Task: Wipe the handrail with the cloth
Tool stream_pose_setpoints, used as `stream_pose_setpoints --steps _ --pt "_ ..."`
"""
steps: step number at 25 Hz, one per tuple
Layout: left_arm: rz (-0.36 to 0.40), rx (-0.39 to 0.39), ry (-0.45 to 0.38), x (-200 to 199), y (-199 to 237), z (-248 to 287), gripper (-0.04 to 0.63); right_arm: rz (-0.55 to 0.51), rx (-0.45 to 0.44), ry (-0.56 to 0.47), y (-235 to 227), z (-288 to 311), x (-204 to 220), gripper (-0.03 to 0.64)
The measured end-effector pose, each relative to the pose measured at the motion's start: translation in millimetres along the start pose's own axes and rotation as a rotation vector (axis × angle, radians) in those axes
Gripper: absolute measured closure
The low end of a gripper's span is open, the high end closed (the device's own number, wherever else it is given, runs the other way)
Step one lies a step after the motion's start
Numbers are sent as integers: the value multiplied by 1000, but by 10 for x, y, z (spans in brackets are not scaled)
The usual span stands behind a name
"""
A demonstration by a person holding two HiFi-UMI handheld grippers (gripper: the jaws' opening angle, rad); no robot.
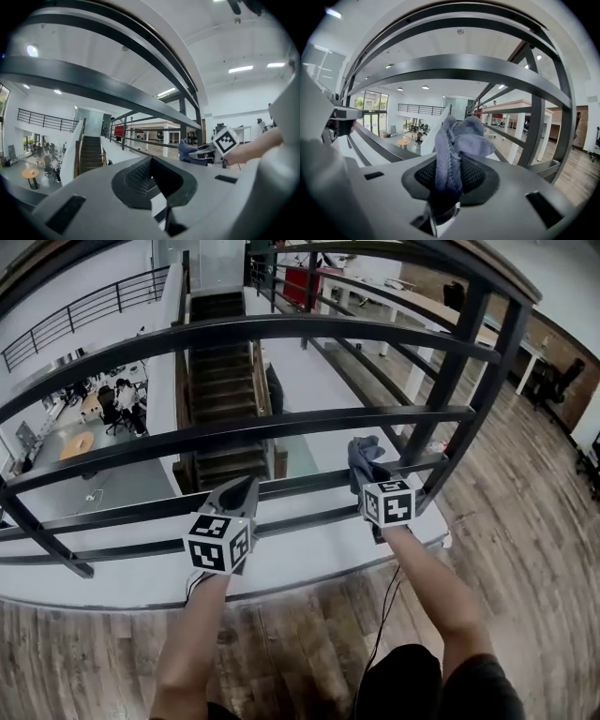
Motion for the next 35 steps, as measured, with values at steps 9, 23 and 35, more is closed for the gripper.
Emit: stream_pose_setpoints --steps 9,23,35 --pt "-14 49 10 114 -273 217 595 -10 96 42 -1129 -114 190 520" --pt "23 53 35 203 -434 350 595 1 284 179 -2532 -156 437 520" --pt "25 15 11 38 -138 41 595 43 332 14 -2225 -244 210 518"
Point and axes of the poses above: the fingertips, and each gripper's own axes: z forward along the fingers, y to its left, x out of its underside, the point moved 1 cm from there along -z, backward along the fingers, and after that the axes turned 1 degree about -y, right-handed, at the moved point
